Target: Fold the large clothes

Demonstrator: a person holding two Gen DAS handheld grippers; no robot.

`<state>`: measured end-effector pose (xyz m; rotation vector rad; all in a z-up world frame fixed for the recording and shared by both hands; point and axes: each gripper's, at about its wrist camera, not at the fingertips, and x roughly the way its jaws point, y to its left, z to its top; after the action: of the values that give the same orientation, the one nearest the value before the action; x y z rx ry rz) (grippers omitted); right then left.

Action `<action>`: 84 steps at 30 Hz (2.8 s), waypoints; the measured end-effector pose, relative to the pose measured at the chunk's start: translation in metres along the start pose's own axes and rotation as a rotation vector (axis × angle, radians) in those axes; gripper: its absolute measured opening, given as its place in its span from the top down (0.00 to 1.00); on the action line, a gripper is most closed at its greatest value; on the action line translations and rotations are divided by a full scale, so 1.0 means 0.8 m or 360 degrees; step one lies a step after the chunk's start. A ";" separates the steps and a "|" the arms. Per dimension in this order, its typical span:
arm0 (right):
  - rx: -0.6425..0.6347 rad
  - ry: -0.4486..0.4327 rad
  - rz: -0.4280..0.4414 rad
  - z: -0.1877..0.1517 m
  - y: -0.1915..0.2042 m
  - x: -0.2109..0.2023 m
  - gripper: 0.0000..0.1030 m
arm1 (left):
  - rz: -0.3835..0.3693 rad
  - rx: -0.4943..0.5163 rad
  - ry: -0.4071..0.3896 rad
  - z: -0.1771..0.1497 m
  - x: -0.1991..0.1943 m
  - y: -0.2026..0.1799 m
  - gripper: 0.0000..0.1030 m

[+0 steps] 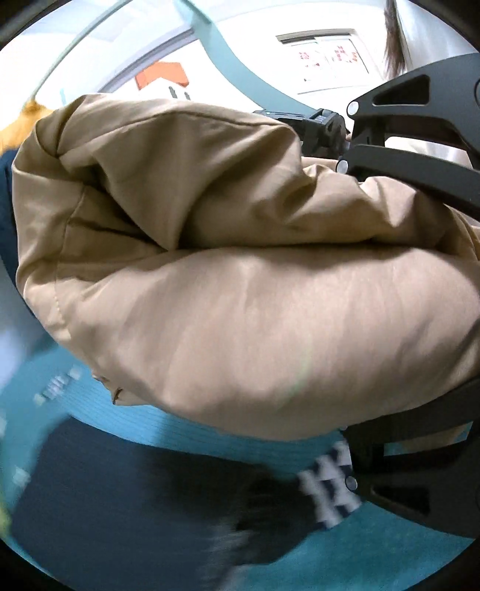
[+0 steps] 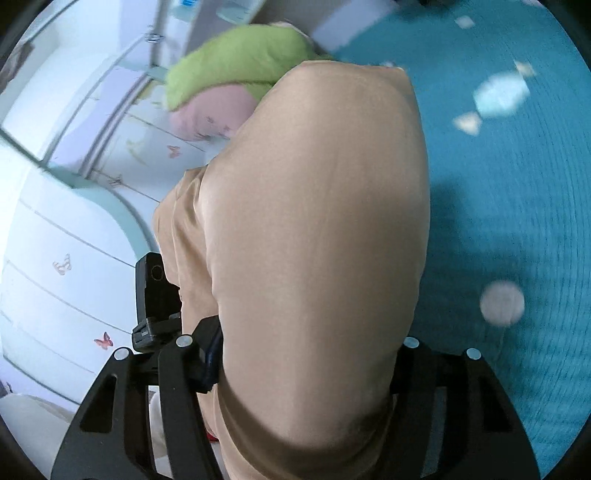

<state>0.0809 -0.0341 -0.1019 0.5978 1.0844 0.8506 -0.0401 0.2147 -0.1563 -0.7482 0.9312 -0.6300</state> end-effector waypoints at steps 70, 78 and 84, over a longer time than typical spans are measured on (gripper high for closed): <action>-0.0401 -0.0060 -0.1016 0.078 0.074 0.243 0.61 | 0.1712 0.0184 -0.0214 0.185 -0.121 0.129 0.72; -0.0498 0.0161 -0.1029 0.036 0.073 0.297 0.61 | 0.1476 0.0105 -0.0025 0.138 -0.069 0.141 0.73; -0.0541 0.0372 -0.1071 0.000 0.058 0.275 0.63 | 0.1543 -0.0203 0.0078 0.105 -0.113 0.211 0.70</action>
<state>0.1148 0.1747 -0.1784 -0.1630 1.2120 0.4938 0.0187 0.4064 -0.2147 -0.3137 1.2425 0.2671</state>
